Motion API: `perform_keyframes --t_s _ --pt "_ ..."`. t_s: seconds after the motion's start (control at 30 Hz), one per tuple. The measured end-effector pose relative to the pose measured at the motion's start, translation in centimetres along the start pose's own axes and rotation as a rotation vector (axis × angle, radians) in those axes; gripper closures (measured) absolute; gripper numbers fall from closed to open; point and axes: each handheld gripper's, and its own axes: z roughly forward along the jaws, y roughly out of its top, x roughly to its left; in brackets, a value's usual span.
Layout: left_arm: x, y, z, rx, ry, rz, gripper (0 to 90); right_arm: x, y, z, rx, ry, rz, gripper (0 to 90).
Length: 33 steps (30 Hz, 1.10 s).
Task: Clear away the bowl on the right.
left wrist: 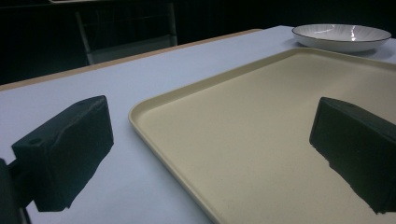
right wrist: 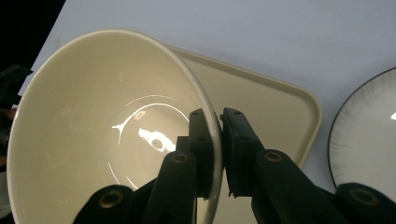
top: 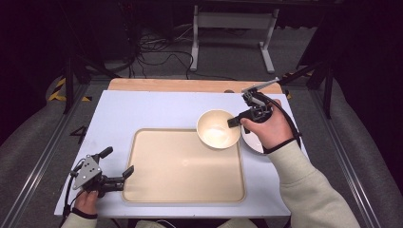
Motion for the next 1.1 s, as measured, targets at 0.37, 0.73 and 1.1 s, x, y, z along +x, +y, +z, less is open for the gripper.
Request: perform_keyframes --t_s 0.37,0.73,1.1 --pt "0.0 0.0 0.0 0.0 -0.001 -0.001 0.3 1.8 0.2 1.5 0.011 0.055 -0.015 82.9" --pt "0.0 0.0 0.0 0.0 -0.001 -0.002 0.3 3.1 0.4 3.1 0.035 0.083 -0.021 82.9" --pt "0.1 0.0 0.0 0.002 -0.001 0.0 0.3 3.9 -0.3 6.3 0.104 0.091 -0.031 82.8"
